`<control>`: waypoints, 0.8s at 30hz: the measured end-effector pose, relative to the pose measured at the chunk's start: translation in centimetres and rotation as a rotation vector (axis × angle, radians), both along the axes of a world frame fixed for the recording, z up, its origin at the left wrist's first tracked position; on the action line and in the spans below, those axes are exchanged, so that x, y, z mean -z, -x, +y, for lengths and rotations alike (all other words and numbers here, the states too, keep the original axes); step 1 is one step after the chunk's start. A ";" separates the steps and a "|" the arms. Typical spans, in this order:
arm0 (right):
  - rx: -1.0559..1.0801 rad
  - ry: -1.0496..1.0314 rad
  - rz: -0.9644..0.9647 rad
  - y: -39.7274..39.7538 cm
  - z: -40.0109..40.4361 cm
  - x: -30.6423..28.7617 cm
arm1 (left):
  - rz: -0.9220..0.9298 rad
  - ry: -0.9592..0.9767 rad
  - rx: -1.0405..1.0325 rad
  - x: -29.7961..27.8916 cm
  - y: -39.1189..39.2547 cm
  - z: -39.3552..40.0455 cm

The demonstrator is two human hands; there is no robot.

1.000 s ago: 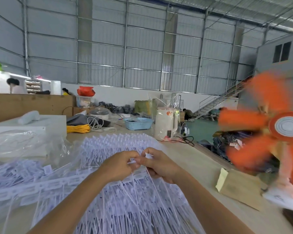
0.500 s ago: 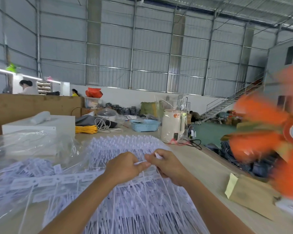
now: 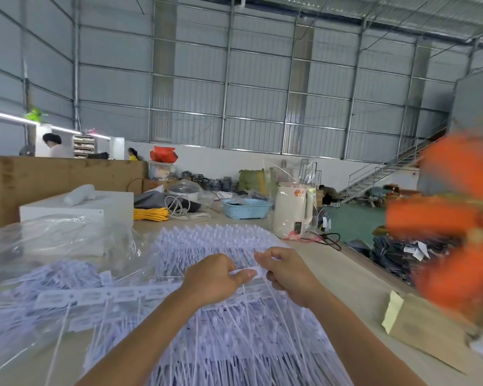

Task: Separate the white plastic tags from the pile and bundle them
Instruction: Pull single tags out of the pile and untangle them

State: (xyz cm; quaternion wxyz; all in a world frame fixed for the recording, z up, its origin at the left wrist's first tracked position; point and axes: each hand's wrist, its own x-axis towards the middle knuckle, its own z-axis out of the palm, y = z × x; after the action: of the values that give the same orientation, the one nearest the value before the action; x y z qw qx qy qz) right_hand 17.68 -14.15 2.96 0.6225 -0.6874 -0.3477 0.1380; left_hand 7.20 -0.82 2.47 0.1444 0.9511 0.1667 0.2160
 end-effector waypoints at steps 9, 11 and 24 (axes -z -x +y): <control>0.014 0.143 -0.171 1.1 0.5 0.5 | -0.060 0.026 0.057 -0.3 -0.3 -0.3; 0.148 0.077 -0.262 1.1 1.1 0.9 | -0.043 0.070 0.077 -0.3 -0.5 -0.6; 0.545 -0.088 -0.401 -0.3 1.1 2.7 | 0.089 0.883 0.455 -1.9 1.6 -1.3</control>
State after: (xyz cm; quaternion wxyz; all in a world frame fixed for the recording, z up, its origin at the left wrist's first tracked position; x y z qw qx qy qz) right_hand 17.94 -13.09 0.30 0.5847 -0.7411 -0.2724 -0.1865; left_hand 5.60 -2.16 4.39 0.5697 0.8197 0.0365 0.0468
